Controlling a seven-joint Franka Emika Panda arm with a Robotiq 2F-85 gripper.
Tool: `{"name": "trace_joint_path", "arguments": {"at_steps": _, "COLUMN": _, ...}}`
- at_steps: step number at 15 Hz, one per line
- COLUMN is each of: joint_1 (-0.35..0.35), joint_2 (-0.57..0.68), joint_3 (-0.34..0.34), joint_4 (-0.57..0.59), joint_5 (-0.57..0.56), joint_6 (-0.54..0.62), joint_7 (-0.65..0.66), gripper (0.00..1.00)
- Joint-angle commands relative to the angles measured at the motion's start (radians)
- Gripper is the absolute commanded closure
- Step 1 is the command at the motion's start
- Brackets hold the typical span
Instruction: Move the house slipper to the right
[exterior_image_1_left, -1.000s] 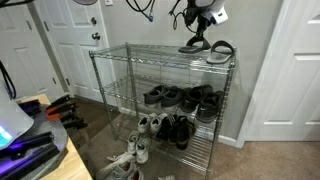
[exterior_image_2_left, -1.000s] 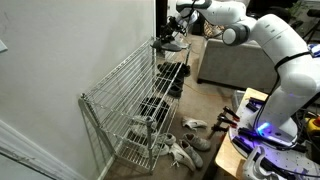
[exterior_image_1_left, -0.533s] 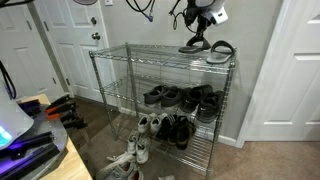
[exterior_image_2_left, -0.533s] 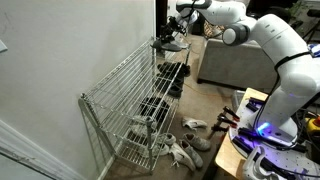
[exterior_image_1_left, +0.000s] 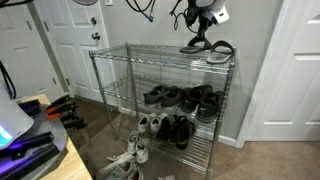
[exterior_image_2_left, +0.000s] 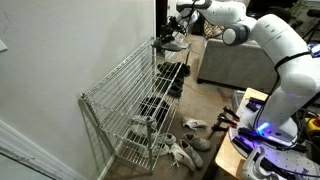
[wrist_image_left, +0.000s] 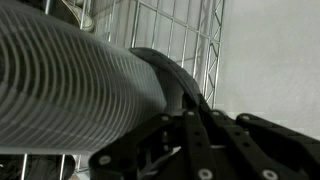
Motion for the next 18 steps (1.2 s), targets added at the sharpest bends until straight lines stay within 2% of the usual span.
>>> {"name": "trace_joint_path", "arguments": {"at_steps": 1, "joint_1": -0.009, "joint_2": 0.003, "joint_3": 0.002, "joint_4": 0.009, "joint_5": 0.011, "joint_6": 0.037, "joint_7": -0.001, "gripper": 0.98}}
{"name": "trace_joint_path", "arguments": {"at_steps": 8, "joint_1": -0.025, "joint_2": 0.005, "joint_3": 0.003, "joint_4": 0.004, "joint_5": 0.011, "joint_6": 0.040, "joint_7": 0.003, "gripper": 0.96}}
{"name": "trace_joint_path", "arguments": {"at_steps": 9, "joint_1": -0.026, "joint_2": 0.005, "joint_3": 0.003, "joint_4": 0.001, "joint_5": 0.011, "joint_6": 0.039, "joint_7": 0.004, "gripper": 0.71}}
{"name": "trace_joint_path", "arguments": {"at_steps": 10, "joint_1": -0.027, "joint_2": 0.005, "joint_3": 0.003, "joint_4": 0.001, "joint_5": 0.011, "joint_6": 0.040, "joint_7": 0.005, "gripper": 0.70}}
{"name": "trace_joint_path", "arguments": {"at_steps": 18, "joint_1": -0.039, "joint_2": -0.017, "joint_3": 0.009, "joint_4": -0.031, "joint_5": 0.015, "joint_6": 0.019, "joint_7": -0.015, "gripper": 0.19}}
